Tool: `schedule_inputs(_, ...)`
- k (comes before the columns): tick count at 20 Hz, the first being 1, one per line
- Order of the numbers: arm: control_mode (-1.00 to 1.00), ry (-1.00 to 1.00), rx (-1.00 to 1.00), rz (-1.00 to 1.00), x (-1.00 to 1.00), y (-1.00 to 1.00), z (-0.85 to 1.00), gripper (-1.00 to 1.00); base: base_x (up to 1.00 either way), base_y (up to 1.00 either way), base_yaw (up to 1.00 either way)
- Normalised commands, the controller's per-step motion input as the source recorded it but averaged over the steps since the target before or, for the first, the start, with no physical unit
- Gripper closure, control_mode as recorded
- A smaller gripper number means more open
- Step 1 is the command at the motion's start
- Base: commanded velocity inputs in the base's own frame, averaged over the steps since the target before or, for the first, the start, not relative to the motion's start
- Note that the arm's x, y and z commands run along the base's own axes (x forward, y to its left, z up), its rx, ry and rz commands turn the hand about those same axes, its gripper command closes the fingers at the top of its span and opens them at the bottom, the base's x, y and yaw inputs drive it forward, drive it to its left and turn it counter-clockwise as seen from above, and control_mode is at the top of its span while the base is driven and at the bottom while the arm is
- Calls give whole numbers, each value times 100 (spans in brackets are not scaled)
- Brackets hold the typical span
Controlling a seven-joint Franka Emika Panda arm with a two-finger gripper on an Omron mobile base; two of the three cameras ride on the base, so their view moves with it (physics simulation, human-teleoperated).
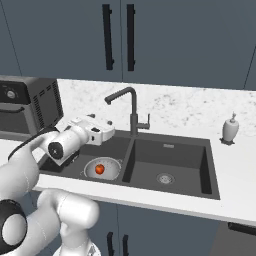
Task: Put the colander in the sink, put the apple in the colander, and turn on the sink faucet and pour water over the colander.
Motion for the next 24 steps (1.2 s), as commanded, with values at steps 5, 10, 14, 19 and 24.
schedule_inputs(5, -100, 3, 0, 4, -10, -80, 0, -100, 0, 0, 0)
schedule_inputs(10, -100, 5, 0, 2, 0, -30, -13, -100, 0, 0, 0)
schedule_inputs(14, -100, 5, 0, 0, 0, -17, -19, -100, 0, 0, 0)
schedule_inputs(19, -100, 2, 0, 0, 0, -4, -28, -100, 0, 0, 0)
schedule_inputs(24, -100, 3, 0, 0, 0, -6, -25, -100, 0, 0, 0)
